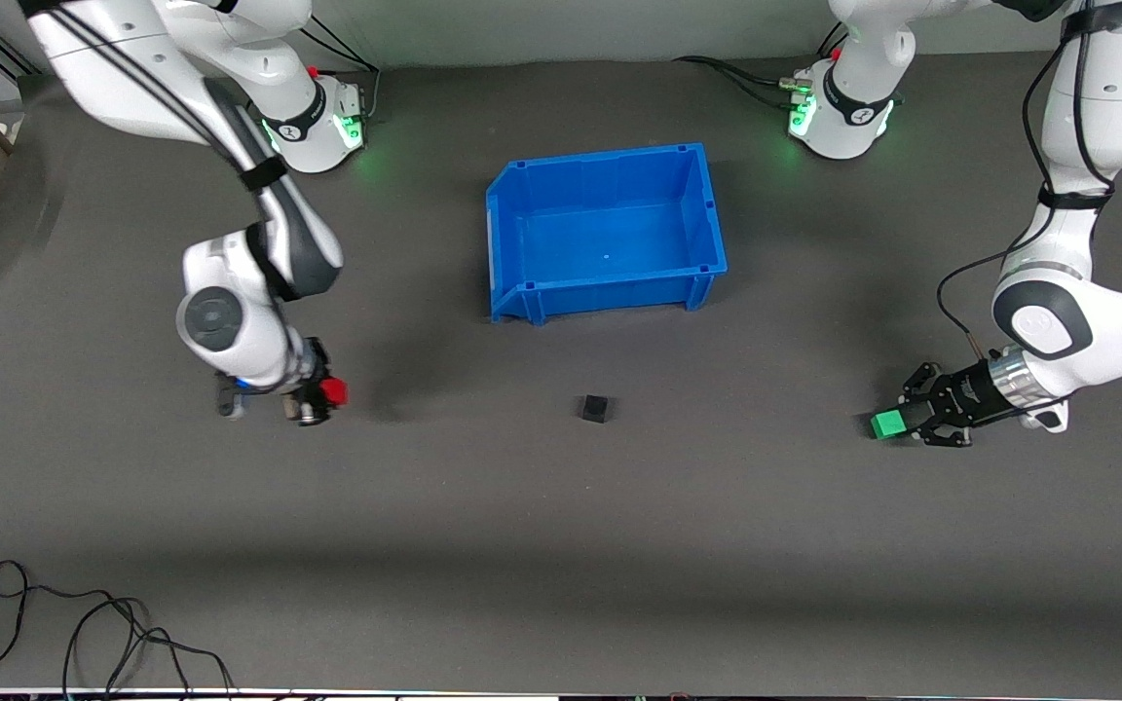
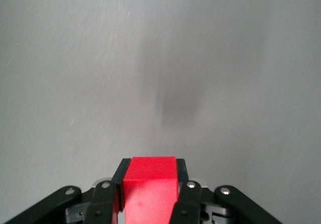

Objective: Attach green and red cubes to black cube
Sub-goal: 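Carry the red cube and the green cube toward the black cube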

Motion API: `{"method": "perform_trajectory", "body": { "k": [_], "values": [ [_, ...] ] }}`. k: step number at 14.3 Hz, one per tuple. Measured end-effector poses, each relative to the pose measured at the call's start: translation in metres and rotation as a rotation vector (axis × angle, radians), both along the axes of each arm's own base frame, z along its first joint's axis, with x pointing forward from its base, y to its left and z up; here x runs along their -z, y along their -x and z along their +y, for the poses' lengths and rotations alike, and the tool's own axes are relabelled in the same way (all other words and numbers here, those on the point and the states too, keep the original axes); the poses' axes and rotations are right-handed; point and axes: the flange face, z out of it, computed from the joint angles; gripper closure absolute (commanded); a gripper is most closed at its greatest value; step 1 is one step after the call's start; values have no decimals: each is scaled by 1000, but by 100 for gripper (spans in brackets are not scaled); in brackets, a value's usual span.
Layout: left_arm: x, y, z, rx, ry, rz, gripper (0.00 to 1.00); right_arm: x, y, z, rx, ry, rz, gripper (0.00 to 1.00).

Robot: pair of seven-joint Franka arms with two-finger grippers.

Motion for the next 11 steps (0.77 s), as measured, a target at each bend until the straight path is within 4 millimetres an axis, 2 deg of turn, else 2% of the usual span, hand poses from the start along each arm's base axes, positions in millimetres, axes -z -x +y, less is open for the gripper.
{"method": "perform_trajectory", "body": {
  "k": [2,3,4,6,7,8,9,11],
  "values": [
    [-18,-11,-19,46,21,-23,79,-6,-8,34,61,-50,-16,80],
    [-26,-17,-32,75,26,-35,85,-9,-14,53,84,-81,-21,80],
    [-31,-20,-50,108,28,-46,85,-10,-17,78,97,-101,-14,80],
    [-37,-24,-94,182,30,-58,85,-5,-19,140,137,-109,8,80],
    [-38,-25,-117,219,30,-62,85,2,-19,172,166,-99,11,80],
    [-39,-24,-137,251,32,-64,85,10,-20,195,200,-90,10,80],
    [-40,-23,-156,281,35,-66,86,20,-23,210,230,-87,10,80],
    [-39,-17,-194,337,41,-64,89,41,-31,222,273,-92,18,80]
  ]
}}
